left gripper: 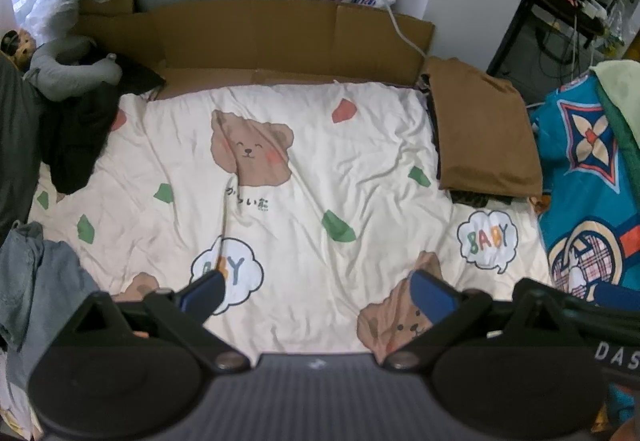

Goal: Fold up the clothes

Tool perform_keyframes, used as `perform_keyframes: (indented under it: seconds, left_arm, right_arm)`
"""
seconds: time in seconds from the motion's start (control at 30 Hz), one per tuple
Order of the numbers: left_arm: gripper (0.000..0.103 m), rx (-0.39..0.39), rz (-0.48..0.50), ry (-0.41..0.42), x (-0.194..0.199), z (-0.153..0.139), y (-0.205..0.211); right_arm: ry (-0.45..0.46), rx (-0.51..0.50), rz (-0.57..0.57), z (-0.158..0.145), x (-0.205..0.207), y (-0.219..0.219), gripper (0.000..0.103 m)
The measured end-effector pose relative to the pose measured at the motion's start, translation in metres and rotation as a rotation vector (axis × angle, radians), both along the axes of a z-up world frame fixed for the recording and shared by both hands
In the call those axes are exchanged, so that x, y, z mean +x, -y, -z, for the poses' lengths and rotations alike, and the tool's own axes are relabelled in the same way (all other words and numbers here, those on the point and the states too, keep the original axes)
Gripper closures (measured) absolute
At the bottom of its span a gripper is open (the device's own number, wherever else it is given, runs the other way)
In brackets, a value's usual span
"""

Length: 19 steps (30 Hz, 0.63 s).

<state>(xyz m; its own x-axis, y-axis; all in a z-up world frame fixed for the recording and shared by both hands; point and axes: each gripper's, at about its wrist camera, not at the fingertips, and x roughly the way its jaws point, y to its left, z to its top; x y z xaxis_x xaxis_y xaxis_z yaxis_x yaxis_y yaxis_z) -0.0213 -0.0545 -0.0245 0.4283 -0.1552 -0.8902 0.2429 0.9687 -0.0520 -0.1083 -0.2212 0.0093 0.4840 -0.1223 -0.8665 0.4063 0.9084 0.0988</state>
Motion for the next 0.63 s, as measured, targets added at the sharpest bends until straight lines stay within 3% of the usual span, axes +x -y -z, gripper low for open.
perform_keyframes:
  seconds: [0.63]
  left_arm:
    - [0.003, 0.001, -0.014, 0.001, -0.0039, 0.0032, 0.0062]
  right_arm:
    - [-0.004, 0.003, -0.006, 0.0017, -0.0017, 0.0038, 0.001]
